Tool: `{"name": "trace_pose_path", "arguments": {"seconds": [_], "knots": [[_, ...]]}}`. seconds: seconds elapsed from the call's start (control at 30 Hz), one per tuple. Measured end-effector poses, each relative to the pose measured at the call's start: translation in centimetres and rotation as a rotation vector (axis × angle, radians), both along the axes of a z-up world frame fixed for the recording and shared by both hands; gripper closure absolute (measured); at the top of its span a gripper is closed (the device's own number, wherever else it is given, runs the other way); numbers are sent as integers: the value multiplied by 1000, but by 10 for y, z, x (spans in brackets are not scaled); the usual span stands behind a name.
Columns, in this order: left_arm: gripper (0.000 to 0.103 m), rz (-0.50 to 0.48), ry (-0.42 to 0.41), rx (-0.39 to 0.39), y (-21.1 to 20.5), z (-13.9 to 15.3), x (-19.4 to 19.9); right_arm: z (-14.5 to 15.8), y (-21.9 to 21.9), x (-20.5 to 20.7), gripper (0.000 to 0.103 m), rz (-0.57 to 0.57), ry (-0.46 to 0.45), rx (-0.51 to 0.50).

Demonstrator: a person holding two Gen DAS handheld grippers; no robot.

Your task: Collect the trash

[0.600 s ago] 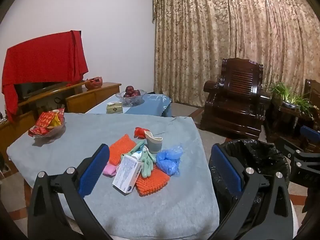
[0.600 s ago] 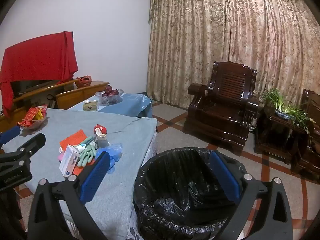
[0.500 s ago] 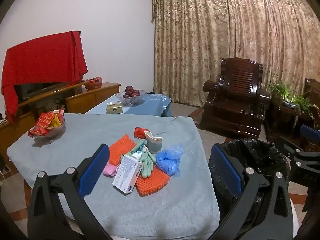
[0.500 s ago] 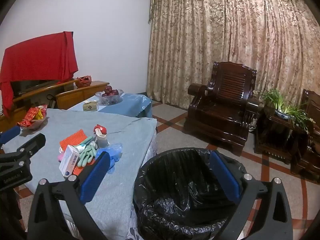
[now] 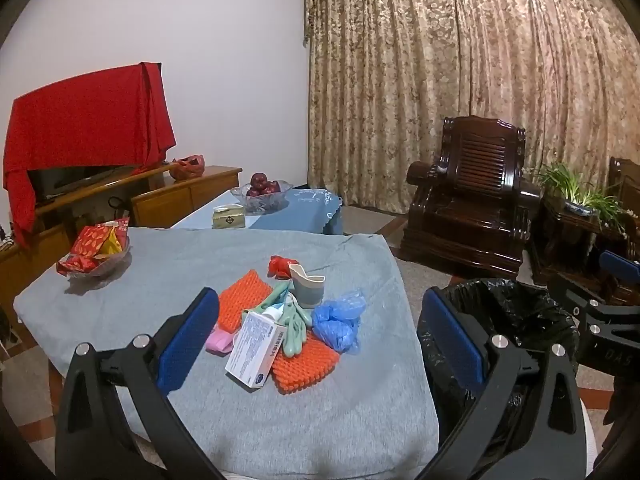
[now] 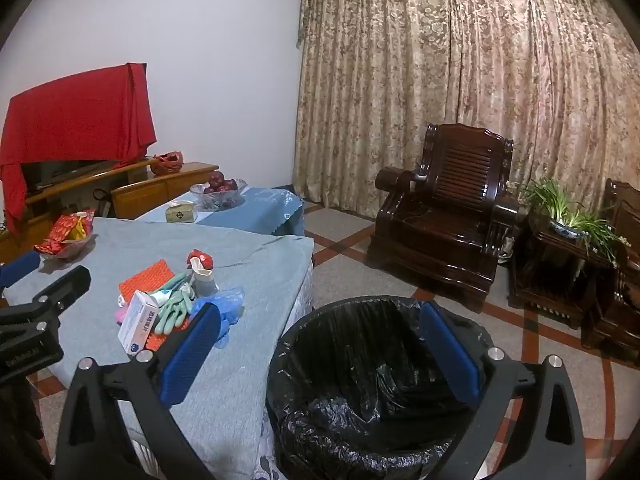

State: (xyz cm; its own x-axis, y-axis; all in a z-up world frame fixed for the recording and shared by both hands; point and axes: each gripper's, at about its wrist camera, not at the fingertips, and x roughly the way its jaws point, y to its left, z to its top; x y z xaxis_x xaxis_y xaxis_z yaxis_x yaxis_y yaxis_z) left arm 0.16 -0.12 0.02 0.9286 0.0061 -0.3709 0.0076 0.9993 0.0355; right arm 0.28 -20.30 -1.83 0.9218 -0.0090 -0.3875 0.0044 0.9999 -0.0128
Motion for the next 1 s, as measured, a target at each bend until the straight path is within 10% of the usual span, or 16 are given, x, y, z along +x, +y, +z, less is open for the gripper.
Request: {"name": "trace_pose_path", "arguments": {"seconds": [1.0], "knots": [[5,11,13,-1,6,5,4,-1,2,3,6,-1,2,-2]]}}
